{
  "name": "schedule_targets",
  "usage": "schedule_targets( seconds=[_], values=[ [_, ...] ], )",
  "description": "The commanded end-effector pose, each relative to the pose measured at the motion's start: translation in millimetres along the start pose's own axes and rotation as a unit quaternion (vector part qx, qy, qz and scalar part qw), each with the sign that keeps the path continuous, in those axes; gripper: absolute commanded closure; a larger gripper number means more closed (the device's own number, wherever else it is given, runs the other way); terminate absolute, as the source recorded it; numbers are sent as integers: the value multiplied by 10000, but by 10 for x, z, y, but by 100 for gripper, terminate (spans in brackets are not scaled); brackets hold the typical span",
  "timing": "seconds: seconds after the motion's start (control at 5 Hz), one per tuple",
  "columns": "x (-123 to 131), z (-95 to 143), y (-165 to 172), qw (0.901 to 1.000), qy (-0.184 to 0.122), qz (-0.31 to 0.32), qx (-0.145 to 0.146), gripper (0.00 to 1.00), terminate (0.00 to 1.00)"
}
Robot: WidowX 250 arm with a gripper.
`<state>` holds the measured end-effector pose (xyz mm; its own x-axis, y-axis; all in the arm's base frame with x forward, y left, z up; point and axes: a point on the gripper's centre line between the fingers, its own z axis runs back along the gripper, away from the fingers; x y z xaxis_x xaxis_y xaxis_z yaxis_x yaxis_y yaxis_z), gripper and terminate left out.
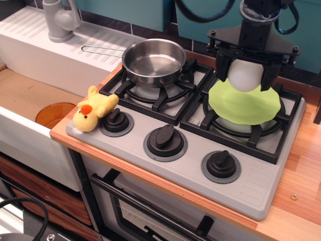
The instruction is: Put egg on plate and stuffedduck in pot or pan on stove
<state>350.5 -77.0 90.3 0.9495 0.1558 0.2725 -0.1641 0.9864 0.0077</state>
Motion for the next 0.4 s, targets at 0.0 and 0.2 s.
schedule_targets(
  seconds=[0.0, 0.2],
  values=[
    [189, -61, 0, 9991, -366, -69, -202, 100, 0],
    [150, -129, -37, 9990, -377, -62, -212, 0, 0]
  ],
)
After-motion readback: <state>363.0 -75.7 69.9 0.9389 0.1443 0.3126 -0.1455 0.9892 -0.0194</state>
